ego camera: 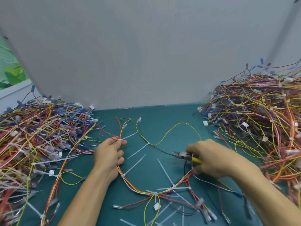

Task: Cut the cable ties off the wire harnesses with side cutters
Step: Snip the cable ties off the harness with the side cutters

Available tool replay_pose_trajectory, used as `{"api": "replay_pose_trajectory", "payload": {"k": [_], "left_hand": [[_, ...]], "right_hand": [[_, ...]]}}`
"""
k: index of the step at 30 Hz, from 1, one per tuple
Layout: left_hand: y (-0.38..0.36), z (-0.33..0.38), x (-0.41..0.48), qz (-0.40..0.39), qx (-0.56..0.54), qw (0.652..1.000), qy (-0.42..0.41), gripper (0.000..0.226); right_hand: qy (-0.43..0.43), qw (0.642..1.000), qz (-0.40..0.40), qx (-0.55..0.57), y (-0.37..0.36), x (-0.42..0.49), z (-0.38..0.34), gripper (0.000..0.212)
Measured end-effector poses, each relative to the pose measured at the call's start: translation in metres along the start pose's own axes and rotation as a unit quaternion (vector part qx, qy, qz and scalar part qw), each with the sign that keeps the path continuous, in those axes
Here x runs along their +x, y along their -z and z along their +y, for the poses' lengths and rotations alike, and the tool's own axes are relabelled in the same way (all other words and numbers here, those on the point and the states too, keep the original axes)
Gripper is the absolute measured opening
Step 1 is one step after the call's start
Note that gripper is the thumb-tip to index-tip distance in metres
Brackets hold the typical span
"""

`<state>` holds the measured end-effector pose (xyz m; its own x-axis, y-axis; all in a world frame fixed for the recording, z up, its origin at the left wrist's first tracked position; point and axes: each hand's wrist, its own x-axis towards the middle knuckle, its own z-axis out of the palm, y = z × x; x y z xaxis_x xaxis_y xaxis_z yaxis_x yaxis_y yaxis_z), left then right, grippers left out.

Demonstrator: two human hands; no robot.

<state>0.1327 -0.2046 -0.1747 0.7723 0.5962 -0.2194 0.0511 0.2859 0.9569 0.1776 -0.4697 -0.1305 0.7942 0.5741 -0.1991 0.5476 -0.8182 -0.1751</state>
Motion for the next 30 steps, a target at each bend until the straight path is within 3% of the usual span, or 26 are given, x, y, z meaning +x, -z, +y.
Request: {"api": "replay_pose_trajectory", "payload": {"k": [7,13,15,18,21,23,27,30], "left_hand": [[0.005,0.011,0.005,0.004,-0.121,0.993,0.003,0.023],[0.012,0.018,0.013,0.063,-0.183,0.98,-0.034,0.023],[0.011,0.015,0.013,0.075,-0.135,0.987,-0.043,0.024],[0.011,0.011,0.011,0.054,-0.019,0.997,-0.042,0.023],[0.012,0.01,0.007,0.005,0.04,0.999,-0.03,0.019],[0.013,0.011,0.006,-0.01,0.042,0.999,-0.032,0.017],[0.015,0.016,0.008,-0.01,-0.008,0.999,-0.032,0.013],[0.017,0.017,0.01,0.004,-0.027,0.999,-0.021,0.014]], "right_hand": [[0.041,0.998,0.028,0.031,-0.005,0.003,0.008,0.023],[-0.03,0.972,0.221,0.079,0.0,0.009,0.017,0.026],[-0.057,0.977,0.202,0.024,-0.008,0.012,0.014,0.02],[-0.02,0.998,0.054,0.021,-0.01,0.01,0.011,0.026],[0.029,0.996,-0.074,0.033,-0.002,0.004,0.007,0.025],[0.049,0.995,-0.067,0.052,-0.001,0.003,0.004,0.022],[0.022,0.987,0.064,0.146,0.003,0.004,0.013,0.02],[-0.002,0.976,0.077,0.203,0.002,0.004,0.018,0.018]]}}
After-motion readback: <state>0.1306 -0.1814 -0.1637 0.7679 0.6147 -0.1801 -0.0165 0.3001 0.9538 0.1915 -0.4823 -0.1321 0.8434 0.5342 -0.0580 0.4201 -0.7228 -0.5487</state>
